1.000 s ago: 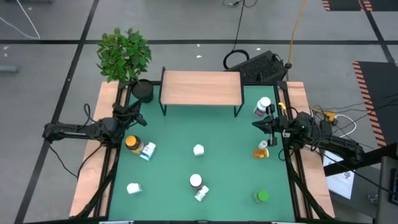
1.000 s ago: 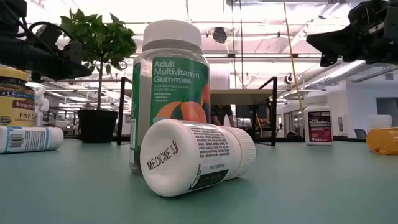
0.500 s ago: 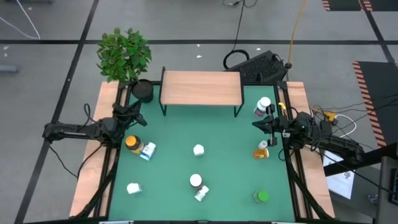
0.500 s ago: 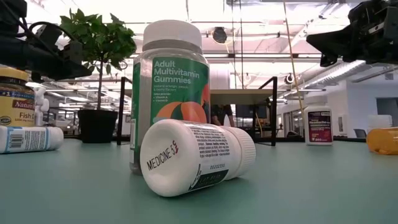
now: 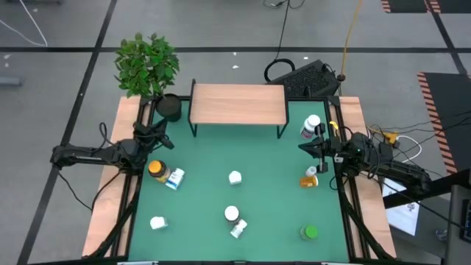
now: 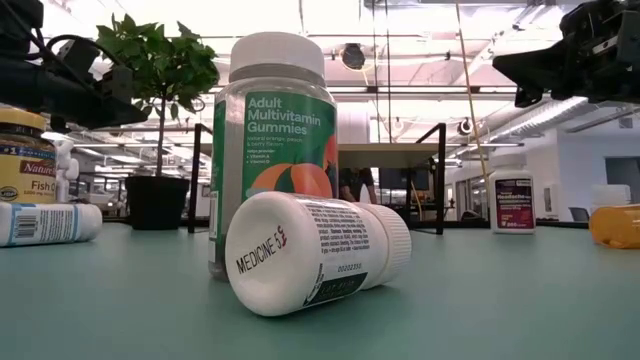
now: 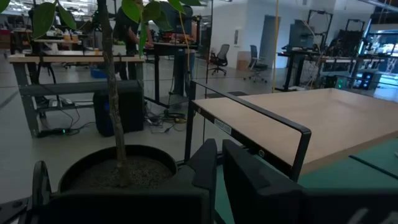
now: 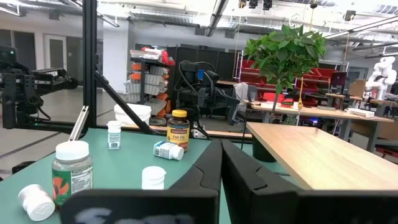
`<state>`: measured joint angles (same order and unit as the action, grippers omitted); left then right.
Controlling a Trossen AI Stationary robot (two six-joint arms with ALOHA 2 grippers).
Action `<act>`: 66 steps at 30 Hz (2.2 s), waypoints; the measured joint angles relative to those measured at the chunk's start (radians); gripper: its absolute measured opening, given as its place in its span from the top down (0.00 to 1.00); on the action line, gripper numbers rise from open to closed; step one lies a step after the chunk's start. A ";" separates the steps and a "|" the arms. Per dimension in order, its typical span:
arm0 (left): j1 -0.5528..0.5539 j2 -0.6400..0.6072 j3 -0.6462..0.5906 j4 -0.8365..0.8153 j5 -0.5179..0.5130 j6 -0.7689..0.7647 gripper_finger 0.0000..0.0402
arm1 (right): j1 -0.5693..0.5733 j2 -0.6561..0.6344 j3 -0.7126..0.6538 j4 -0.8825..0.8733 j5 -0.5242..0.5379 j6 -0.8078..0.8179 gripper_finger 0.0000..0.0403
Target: Pick and place medicine bottles onto shelf by color
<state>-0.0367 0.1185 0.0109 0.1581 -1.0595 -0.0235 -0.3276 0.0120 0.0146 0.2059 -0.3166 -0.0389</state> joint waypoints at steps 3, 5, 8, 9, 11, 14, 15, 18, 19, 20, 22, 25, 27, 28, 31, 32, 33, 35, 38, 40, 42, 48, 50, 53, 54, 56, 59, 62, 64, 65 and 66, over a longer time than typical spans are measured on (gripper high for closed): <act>0.000 0.000 0.000 0.000 0.000 0.000 0.94 | 0.001 0.000 0.000 0.008 -0.002 0.054 1.00; 0.000 0.000 0.000 0.000 0.000 0.000 0.94 | 0.007 0.000 0.000 0.007 -0.036 0.278 1.00; 0.000 0.000 0.000 0.000 0.000 0.000 0.94 | 0.011 0.000 0.000 0.008 -0.097 0.675 1.00; 0.000 0.000 0.000 0.000 0.000 0.000 0.94 | 0.011 0.000 0.000 0.008 -0.098 0.756 1.00; 0.000 0.000 0.000 0.000 0.000 0.000 0.94 | 0.011 0.000 0.000 0.010 -0.066 0.815 1.00; 0.000 0.000 0.000 0.000 0.000 0.000 0.94 | 0.011 0.000 0.000 0.011 -0.005 0.746 1.00; 0.000 0.000 0.000 0.001 0.001 -0.004 0.94 | 0.011 0.000 0.000 0.008 0.016 0.700 1.00; 0.000 0.000 0.000 0.014 0.023 -0.007 0.94 | 0.011 0.001 0.000 0.006 0.125 0.568 1.00; 0.000 0.000 0.000 0.018 0.033 -0.007 0.94 | 0.011 0.000 0.000 0.004 0.174 0.522 1.00; 0.000 0.000 0.000 0.020 0.037 -0.006 0.94 | 0.011 0.002 0.000 0.002 0.226 0.484 1.00; 0.000 0.000 0.000 0.026 0.037 -0.006 0.94 | 0.011 0.011 0.000 -0.001 0.332 0.442 1.00; 0.000 0.000 0.000 0.026 0.044 -0.039 0.94 | 0.010 0.029 0.000 0.013 0.440 0.397 1.00; 0.000 0.000 0.000 0.026 0.046 -0.059 0.94 | 0.010 0.043 0.000 0.041 0.436 0.357 1.00; 0.000 0.000 0.000 0.026 0.046 -0.076 0.94 | 0.010 0.052 0.000 0.057 0.408 0.335 1.00; 0.000 0.000 0.000 -0.002 0.077 -0.130 0.94 | 0.011 0.085 0.000 0.117 0.290 0.288 1.00; 0.000 0.000 0.000 -0.007 0.112 -0.143 0.94 | 0.013 0.097 0.000 0.133 0.250 0.289 1.00; 0.000 0.000 0.000 0.004 0.160 -0.144 0.94 | 0.017 0.110 0.000 0.146 0.213 0.306 1.00; 0.000 0.001 0.016 0.018 0.273 -0.091 0.94 | 0.033 0.140 0.000 0.178 0.172 0.340 1.00; -0.010 0.005 0.117 -0.041 0.412 -0.066 0.94 | 0.080 0.193 0.000 0.228 0.157 0.359 0.98; -0.025 0.029 0.230 -0.180 0.462 -0.076 0.94 | 0.114 0.237 0.000 0.275 0.190 0.334 0.95; -0.045 0.085 0.358 -0.355 0.480 -0.097 0.94 | 0.139 0.283 0.000 0.356 0.249 0.300 0.91; -0.091 0.379 0.683 -0.792 0.486 -0.233 0.93 | 0.177 0.446 0.000 0.552 0.292 0.211 0.73; -0.104 0.485 0.767 -0.911 0.521 -0.290 0.93 | 0.180 0.501 0.000 0.578 0.295 0.210 0.67; -0.118 0.642 0.898 -1.102 0.627 -0.405 0.89 | 0.180 0.576 0.000 0.600 0.342 0.218 0.58; -0.123 0.692 0.942 -1.169 0.672 -0.448 0.86 | 0.180 0.599 0.000 0.605 0.366 0.227 0.55; -0.136 0.786 1.020 -1.304 0.757 -0.535 0.80 | 0.180 0.646 0.000 0.621 0.400 0.234 0.51; -0.156 0.901 1.111 -1.507 0.830 -0.661 0.69 | 0.180 0.710 0.000 0.675 0.418 0.241 0.45; -0.177 0.987 1.150 -1.672 0.863 -0.784 0.57 | 0.180 0.765 -0.001 0.730 0.406 0.252 0.40; -0.191 1.016 1.149 -1.711 0.881 -0.850 0.50 | 0.183 0.795 -0.001 0.761 0.391 0.257 0.37; -0.199 1.023 1.144 -1.713 0.893 -0.880 0.46 | 0.187 0.807 -0.001 0.772 0.392 0.261 0.36; -0.206 1.029 1.138 -1.711 0.907 -0.905 0.42 | 0.192 0.819 -0.001 0.782 0.394 0.263 0.35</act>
<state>-0.2431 1.1476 1.1492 -1.5529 -0.1524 -0.9288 -0.1358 0.8309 0.0139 0.9878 0.0769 0.2243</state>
